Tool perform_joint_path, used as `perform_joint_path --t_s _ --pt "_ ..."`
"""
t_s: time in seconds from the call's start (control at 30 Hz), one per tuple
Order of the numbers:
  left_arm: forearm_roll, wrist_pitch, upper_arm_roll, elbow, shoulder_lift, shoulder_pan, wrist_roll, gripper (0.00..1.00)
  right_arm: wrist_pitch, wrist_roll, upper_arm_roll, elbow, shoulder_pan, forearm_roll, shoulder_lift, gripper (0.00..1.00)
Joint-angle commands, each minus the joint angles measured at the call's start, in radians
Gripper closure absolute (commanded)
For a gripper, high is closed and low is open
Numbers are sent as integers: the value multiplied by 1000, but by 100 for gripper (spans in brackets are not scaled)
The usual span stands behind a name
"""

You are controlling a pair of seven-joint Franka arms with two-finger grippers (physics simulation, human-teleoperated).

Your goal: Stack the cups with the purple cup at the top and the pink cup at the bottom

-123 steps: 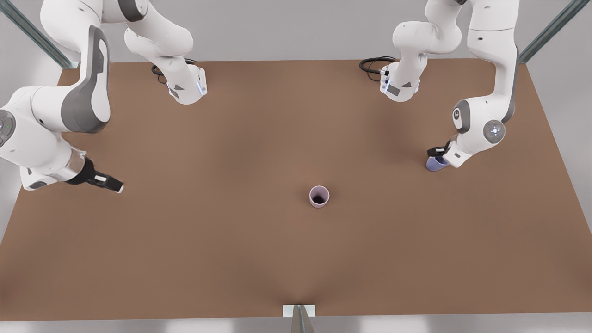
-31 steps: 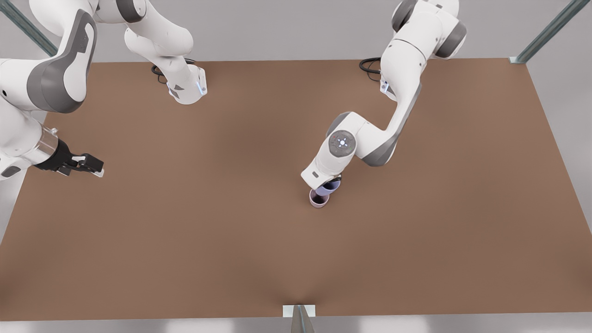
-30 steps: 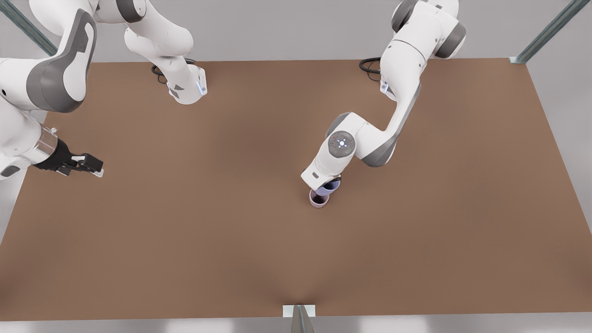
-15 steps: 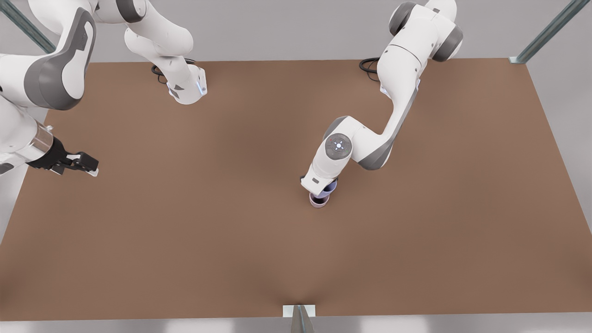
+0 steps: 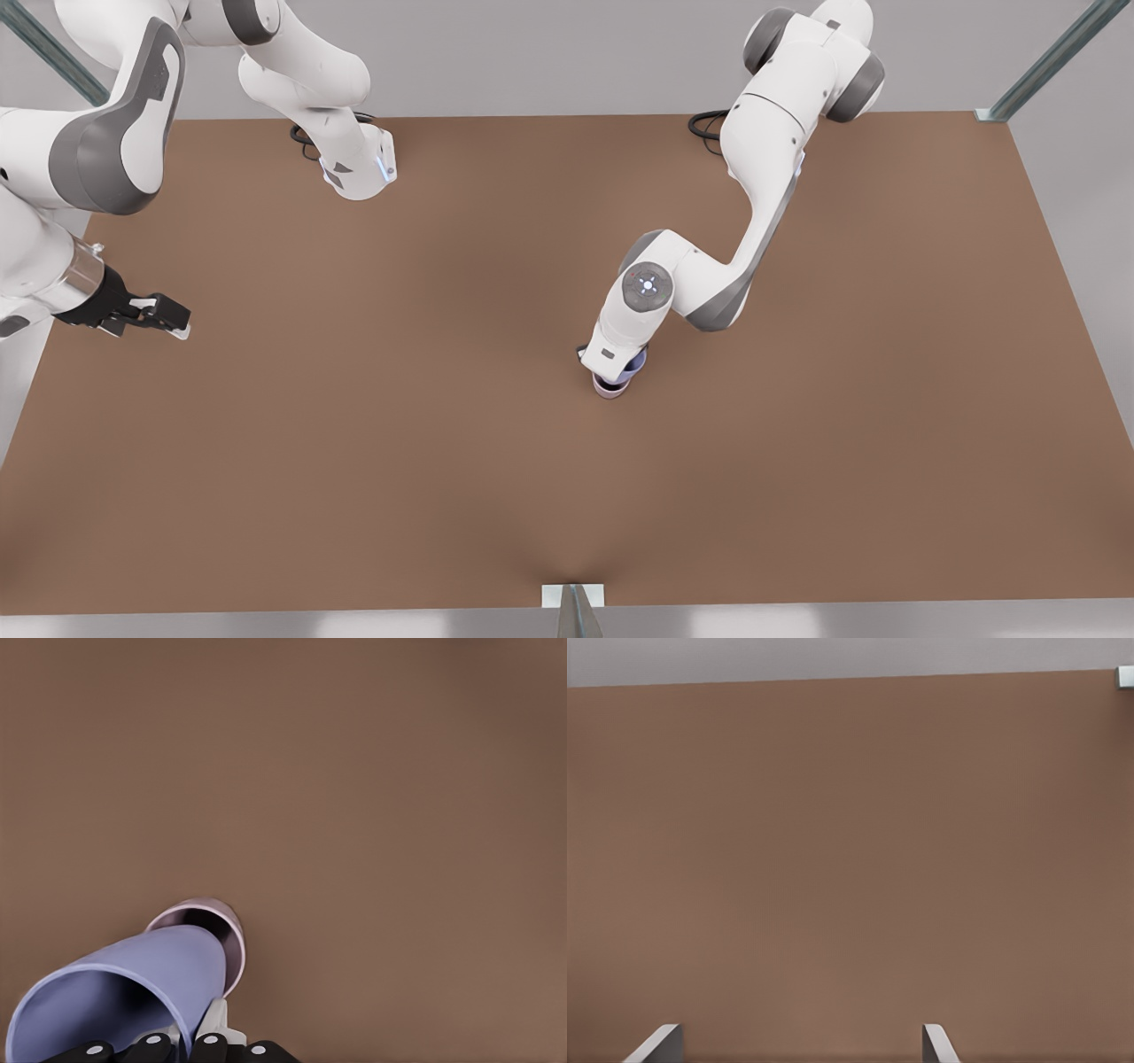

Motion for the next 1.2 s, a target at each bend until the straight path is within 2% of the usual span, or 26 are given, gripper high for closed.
perform_joint_path --t_s 0.0,0.37,0.4,0.43,0.5,0.8,0.83,0.9,0.97,1.0,1.07,1.17 --pt "-2 16 0 0 4 0 -63 79 0 2 0 0 0 1 -1 0" --pt "-3 19 0 -7 31 -6 -71 79 0 2 0 0 0 0 -3 0" --pt "-3 19 0 -7 31 -6 -69 78 0 1 0 0 0 0 -3 0" --pt "-2 19 0 -7 33 -8 -69 69 0 1 0 0 0 0 -3 0" --pt "-2 19 0 -7 33 -6 -68 65 0 1 0 0 0 0 -3 0" --pt "-2 18 0 -3 31 -6 -71 65 0 2 -5 0 -3 1 -1 0" --pt "-2 15 0 -1 28 -6 -69 53 0 2 -6 0 -3 2 -1 0" --pt "-2 9 0 2 19 -6 -68 20 0 2 -6 0 -8 1 -6 0" --pt "-2 -5 0 2 7 -6 -65 10 0 2 -6 0 -8 0 -6 0" --pt "0 -20 1 4 -5 -6 -62 1 0 2 -6 0 -5 0 -6 0" --pt "3 -122 23 54 -14 -3 32 0 1 4 -5 0 -2 8 -4 0" --pt "-14 -356 181 60 -97 9 458 0 3 2 -3 1 -1 9 -3 0"
